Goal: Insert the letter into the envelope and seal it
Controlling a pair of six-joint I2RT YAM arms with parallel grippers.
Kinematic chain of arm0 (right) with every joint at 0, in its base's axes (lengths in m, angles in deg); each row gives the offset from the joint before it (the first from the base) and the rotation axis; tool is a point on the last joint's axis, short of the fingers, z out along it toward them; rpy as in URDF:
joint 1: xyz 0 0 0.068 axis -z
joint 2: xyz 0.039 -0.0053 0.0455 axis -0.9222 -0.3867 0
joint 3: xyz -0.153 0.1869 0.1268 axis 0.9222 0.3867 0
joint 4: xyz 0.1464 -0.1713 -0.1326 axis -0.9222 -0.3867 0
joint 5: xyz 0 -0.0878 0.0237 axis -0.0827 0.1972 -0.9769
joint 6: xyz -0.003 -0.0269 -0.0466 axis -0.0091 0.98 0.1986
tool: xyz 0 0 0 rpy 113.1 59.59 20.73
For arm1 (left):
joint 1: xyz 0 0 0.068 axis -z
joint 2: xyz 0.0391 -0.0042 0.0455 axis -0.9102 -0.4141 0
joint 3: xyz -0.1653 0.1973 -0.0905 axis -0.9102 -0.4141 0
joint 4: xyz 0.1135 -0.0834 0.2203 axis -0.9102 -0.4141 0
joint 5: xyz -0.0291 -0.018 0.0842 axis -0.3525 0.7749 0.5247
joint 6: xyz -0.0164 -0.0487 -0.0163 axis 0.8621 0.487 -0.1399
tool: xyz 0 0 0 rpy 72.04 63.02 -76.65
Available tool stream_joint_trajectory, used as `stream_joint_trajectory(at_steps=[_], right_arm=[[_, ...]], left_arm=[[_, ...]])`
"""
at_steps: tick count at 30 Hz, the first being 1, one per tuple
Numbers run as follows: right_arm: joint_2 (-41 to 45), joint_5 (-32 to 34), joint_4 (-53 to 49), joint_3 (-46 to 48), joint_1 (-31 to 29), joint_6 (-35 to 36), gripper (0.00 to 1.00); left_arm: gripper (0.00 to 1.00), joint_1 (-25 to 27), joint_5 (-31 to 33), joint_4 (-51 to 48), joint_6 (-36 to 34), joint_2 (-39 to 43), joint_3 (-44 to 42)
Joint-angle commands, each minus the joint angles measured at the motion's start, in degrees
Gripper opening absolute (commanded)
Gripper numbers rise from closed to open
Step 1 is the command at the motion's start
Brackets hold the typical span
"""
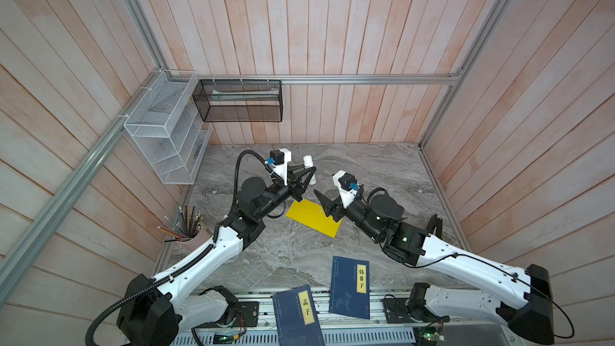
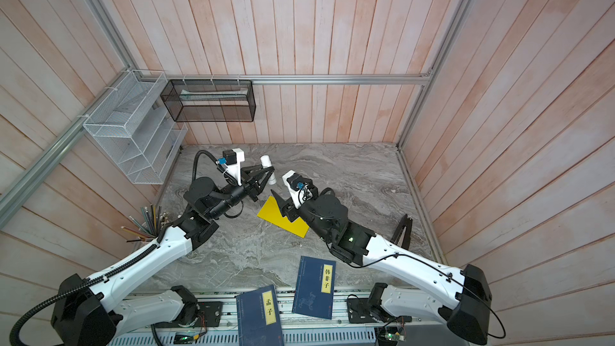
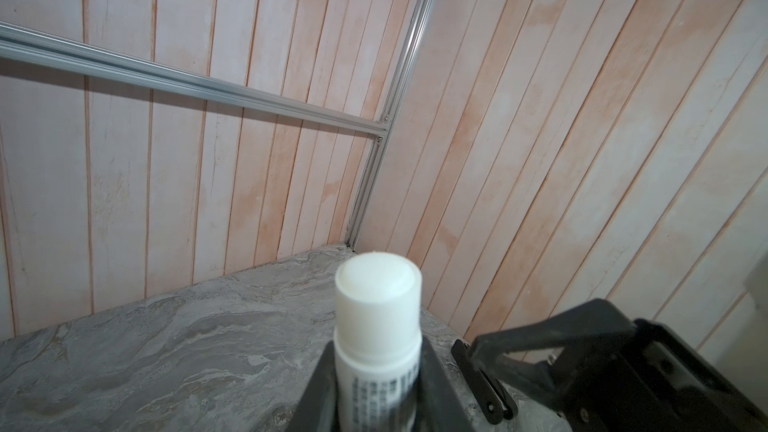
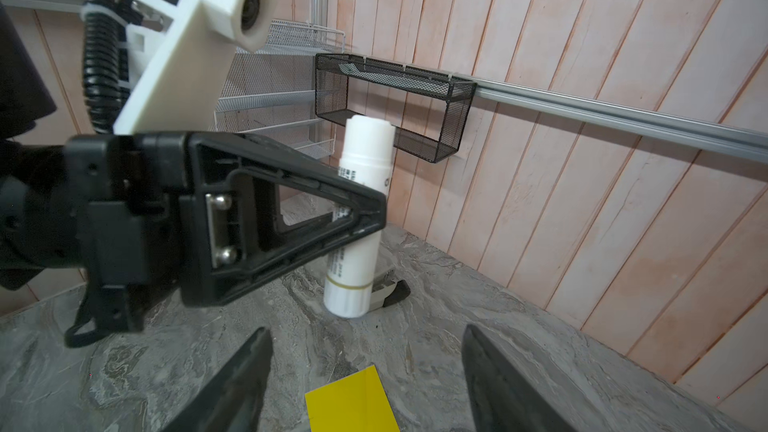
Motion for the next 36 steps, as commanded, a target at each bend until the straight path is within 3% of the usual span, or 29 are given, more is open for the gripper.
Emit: stream_joint_trajectory(at_steps=[1,4,9,12,24,36], right_arm=[[3.1,-11.4,0.3,3.4,4.1,-3.7,0.7],[5.6,-21.1,1.8,5.6,8.7,-5.7,0.69],[6.3,-40.0,6.1,7.8,16.5,-11.5,0.66],[5.7,-48.2,8.7,8.3,18.8,-14.5,0.66],[0.1,-54.2,15.6,8.4,18.9,-20.8,0.64],[-3.2,-60.0,19.9,6.9,19.0,-24.6,0.47]], left_arm=[[0.0,-0.1,-4.2,0.5,0.8,-0.7,1.6],[0.0,-0.3,-7.9,1.0,1.6,-1.3,2.1],[0.0,-2.4,-20.1,4.7,6.1,-3.1,2.8],[0.0,-3.8,-25.8,8.7,9.9,-4.1,2.5],[0.0,-4.1,-35.4,21.0,18.9,-7.3,1.8],[0.0,-4.2,-39.4,23.9,20.9,-8.7,2.0]])
